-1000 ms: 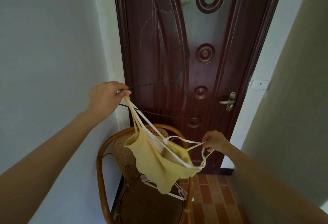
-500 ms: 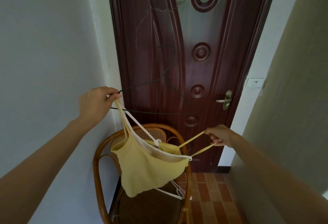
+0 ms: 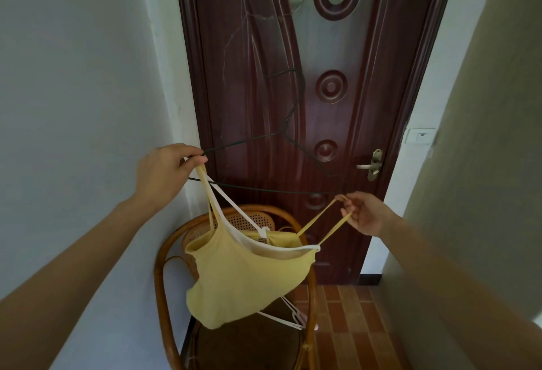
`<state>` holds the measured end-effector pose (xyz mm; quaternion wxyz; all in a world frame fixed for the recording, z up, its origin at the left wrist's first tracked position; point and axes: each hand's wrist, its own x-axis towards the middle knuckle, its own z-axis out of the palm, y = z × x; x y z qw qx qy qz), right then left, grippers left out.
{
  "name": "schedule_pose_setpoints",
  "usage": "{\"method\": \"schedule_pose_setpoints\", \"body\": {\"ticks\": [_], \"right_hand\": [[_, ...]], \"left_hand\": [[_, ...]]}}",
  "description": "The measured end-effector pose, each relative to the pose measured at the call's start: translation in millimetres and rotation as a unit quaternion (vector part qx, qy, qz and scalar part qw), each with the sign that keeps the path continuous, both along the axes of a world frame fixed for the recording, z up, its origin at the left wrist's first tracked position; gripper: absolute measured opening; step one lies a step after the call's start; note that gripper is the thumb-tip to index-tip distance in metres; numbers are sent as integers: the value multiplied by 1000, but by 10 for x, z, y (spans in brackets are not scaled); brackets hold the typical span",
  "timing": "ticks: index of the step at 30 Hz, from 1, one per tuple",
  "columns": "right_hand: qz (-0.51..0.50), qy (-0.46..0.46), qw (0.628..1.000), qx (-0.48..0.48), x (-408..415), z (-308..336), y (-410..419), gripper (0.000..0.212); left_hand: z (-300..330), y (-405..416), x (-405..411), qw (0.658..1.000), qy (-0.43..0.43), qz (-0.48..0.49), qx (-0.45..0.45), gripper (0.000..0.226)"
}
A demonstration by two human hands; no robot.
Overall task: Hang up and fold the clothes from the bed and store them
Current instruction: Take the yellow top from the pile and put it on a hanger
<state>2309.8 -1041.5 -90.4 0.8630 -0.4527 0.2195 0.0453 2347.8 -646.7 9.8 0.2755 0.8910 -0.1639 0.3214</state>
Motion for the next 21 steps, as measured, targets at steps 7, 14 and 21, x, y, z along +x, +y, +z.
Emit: {"method": "schedule_pose_setpoints", "body": {"ticks": [7,14,21], "right_hand": [[-30,-98,994,-29,55,414,2,20],[62,-162,972,-157,20,791,228,23],[75,-182,956,-218,15,825,392,26]], "left_hand": [[-101,78,-3,1000,5,9,12,18],[-197,-99,-17,1000,15,12,-15,20],[-216,-207,-10,999,-2,33,-33,23]]}}
